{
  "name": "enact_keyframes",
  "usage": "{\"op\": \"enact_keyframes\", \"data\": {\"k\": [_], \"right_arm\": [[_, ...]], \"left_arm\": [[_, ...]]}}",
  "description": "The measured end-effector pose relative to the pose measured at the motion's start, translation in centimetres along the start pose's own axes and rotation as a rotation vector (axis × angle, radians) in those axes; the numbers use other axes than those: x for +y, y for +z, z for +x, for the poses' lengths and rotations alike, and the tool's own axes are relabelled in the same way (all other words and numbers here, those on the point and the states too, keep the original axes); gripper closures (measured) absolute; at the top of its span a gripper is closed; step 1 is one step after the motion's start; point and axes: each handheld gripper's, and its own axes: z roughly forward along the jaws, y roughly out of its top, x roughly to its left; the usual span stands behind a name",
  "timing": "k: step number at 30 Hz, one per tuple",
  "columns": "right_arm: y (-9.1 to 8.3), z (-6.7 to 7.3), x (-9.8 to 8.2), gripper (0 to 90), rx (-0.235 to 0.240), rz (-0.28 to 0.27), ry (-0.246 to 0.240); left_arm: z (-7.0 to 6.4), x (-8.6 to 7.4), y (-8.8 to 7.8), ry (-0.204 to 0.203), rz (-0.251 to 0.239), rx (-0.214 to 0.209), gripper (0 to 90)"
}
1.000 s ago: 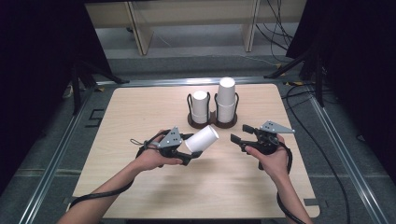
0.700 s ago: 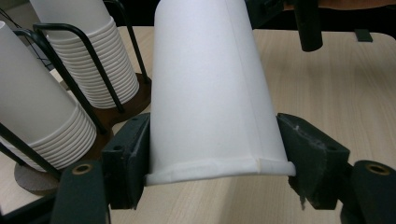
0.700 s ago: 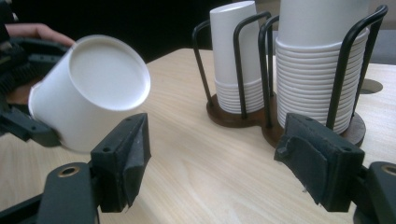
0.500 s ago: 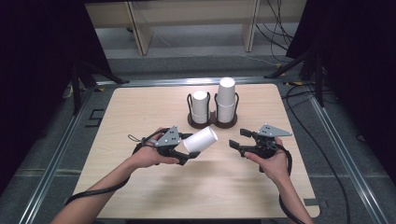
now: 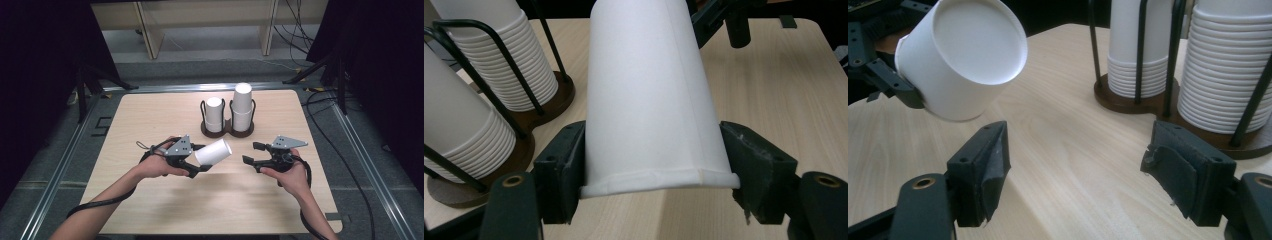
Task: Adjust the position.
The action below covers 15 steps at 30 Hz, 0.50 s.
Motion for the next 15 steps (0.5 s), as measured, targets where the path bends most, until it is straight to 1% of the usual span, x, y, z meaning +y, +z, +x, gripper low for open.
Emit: {"op": "enact_keyframes", "data": {"k": [1, 2, 3, 4, 5, 6, 7, 8, 9, 10, 11, 12, 13, 14, 15], "right_arm": [[0.04, -0.06, -0.01, 25.1, -0.004, -0.008, -0.019], [0.02, 0.06, -0.04, 25.1, 0.0, -0.001, -0.014], [-0.1, 0.07, -0.02, 25.1, 0.002, 0.017, -0.022], [-0.09, 0.03, -0.04, 25.2, 0.011, 0.016, -0.034], [-0.27, 0.25, -0.08, 25.1, 0.02, 0.027, -0.004], [-0.32, 0.25, -0.12, 25.2, 0.023, 0.018, -0.017], [-0.31, 0.41, -0.23, 25.2, 0.029, 0.01, -0.007], [-0.41, 0.39, -0.25, 25.2, 0.037, 0.018, -0.017], [-0.52, 0.42, -0.34, 25.2, 0.044, 0.03, -0.018], [-0.6, 0.39, -0.39, 25.4, 0.044, 0.035, -0.025], [-0.61, 0.32, -0.47, 25.6, 0.046, 0.039, -0.035], [-0.65, 0.34, -0.53, 25.6, 0.042, 0.046, -0.029], [-0.6, 0.26, -0.61, 25.7, 0.054, 0.045, -0.032], [-0.52, 0.38, -0.76, 27.0, 0.066, 0.049, -0.005], [-0.51, 0.15, -0.75, 27.7, 0.073, 0.058, -0.029]], "left_arm": [[-0.03, 0.08, 0.04, 0.003, 0.004, -0.006, 30.1], [-0.05, 0.18, 0.06, 0.002, 0.008, -0.015, 30.1], [-0.17, 0.24, 0.16, -0.009, 0.001, -0.021, 30.2], [-0.23, 0.34, 0.23, -0.005, 0.007, -0.025, 30.2], [-0.23, 0.48, 0.26, 0.004, 0.019, -0.032, 30.2], [-0.3, 0.56, 0.4, 0.002, 0.011, -0.029, 30.3], [-0.31, 0.64, 0.49, 0.002, 0.014, -0.037, 30.3], [-0.05, 0.82, 0.64, 0.044, 0.015, -0.031, 30.4], [-0.06, 0.83, 0.76, 0.042, 0.019, -0.042, 30.5], [0.01, 0.87, 0.77, 0.055, 0.035, -0.048, 30.5], [-0.06, 0.82, 0.9, 0.043, 0.029, -0.056, 30.6], [-0.11, 0.78, 0.97, 0.041, 0.031, -0.052, 30.6], [-0.08, 0.77, 1.0, 0.046, 0.037, -0.053, 30.6], [-0.01, 0.79, 0.97, 0.053, 0.046, -0.053, 30.6], [-0.03, 0.81, 0.98, 0.036, 0.051, -0.069, 30.6]]}}
